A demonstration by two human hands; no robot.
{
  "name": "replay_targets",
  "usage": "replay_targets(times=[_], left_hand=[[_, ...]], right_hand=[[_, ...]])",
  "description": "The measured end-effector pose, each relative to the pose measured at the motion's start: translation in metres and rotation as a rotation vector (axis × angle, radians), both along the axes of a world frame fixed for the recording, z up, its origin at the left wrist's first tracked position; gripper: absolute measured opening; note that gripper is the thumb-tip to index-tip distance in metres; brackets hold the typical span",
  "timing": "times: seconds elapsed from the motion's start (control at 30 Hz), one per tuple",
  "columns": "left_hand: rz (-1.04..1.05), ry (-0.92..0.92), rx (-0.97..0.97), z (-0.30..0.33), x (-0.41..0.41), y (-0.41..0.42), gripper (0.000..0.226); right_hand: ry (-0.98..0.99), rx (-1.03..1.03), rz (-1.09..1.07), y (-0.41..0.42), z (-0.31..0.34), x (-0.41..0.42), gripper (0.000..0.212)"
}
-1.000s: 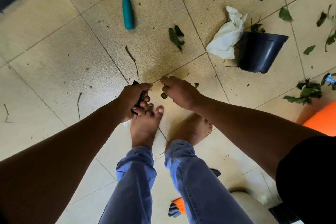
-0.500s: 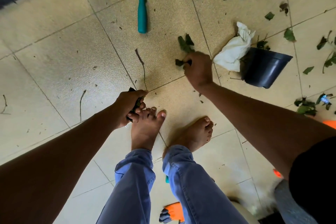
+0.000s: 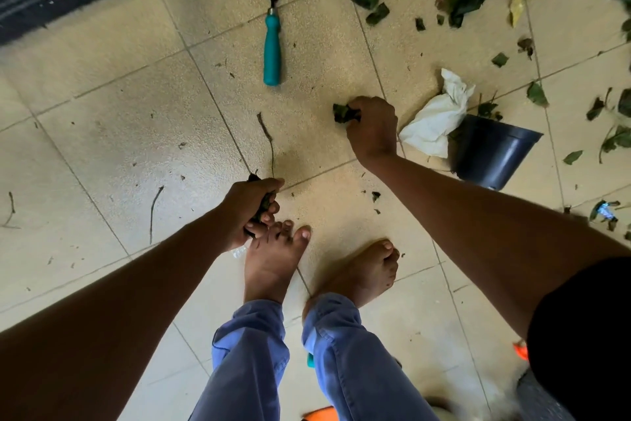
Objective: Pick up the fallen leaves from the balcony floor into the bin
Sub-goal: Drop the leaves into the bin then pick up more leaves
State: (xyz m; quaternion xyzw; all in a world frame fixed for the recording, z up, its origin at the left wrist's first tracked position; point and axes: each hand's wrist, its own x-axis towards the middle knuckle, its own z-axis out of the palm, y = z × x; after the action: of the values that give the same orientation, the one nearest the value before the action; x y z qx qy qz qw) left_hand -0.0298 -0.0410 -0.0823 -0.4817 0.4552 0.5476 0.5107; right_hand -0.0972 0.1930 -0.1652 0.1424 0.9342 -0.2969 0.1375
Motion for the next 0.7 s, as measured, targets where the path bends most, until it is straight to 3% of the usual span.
replay_targets(times=[0.33, 0.7], left_hand=[[-0.014, 0.036, -0.01, 0.009, -0.024, 0.001, 0.039], [0.006, 0.125, 0.032, -0.005, -0.09, 0.02, 0.04]], right_hand=[[-0.032, -0.071, -0.133, 0.014, 0.001, -0.026, 0.012], [0.082, 0.109, 0.241, 0.047, 0.013, -0.129, 0.016]])
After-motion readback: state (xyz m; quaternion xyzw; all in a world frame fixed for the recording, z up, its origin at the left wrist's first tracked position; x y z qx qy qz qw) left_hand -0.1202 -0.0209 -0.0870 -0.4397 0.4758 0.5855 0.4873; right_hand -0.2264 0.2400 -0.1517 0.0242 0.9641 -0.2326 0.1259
